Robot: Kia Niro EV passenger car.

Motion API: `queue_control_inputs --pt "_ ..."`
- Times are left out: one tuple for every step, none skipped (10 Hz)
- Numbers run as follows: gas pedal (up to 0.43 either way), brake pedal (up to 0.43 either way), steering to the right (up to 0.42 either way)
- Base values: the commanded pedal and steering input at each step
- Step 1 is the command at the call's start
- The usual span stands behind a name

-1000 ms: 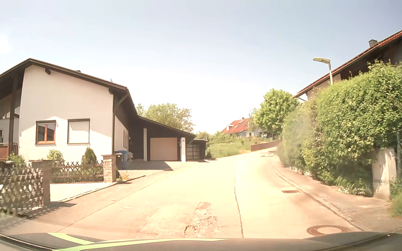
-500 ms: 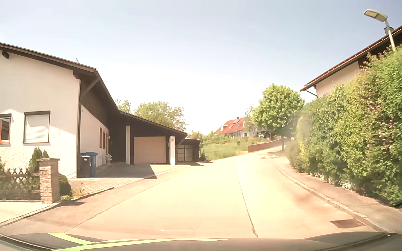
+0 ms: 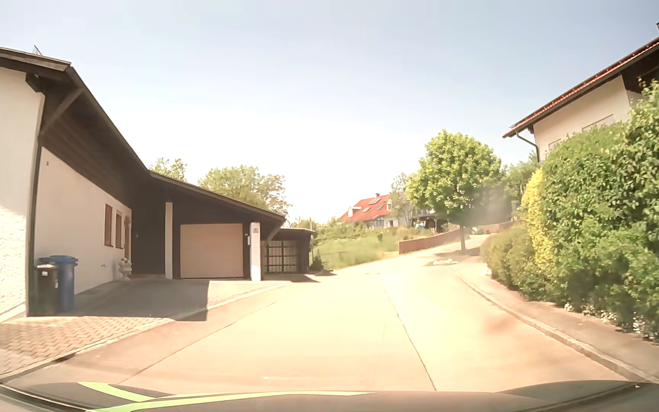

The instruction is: Follow the waypoints while adhering to traffic rules and regulations

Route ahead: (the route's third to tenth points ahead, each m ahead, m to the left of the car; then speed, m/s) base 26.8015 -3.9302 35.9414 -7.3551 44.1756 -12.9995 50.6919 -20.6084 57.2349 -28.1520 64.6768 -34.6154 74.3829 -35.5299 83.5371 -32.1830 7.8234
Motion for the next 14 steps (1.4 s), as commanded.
queue_control_inputs --pt "0.039 0.0 0.038" --pt "0.039 0.0 0.038" --pt "0.039 0.0 0.038" --pt "0.039 0.0 0.038" --pt "0.039 0.0 0.038" --pt "0.039 0.0 0.038" --pt "0.039 0.0 0.038" --pt "0.039 0.0 0.038" --pt "0.039 0.0 0.038" --pt "0.039 0.0 0.038" --pt "0.039 0.0 0.037" --pt "0.039 0.0 0.037" --pt "0.039 0.0 0.037" --pt "0.039 0.0 0.037"
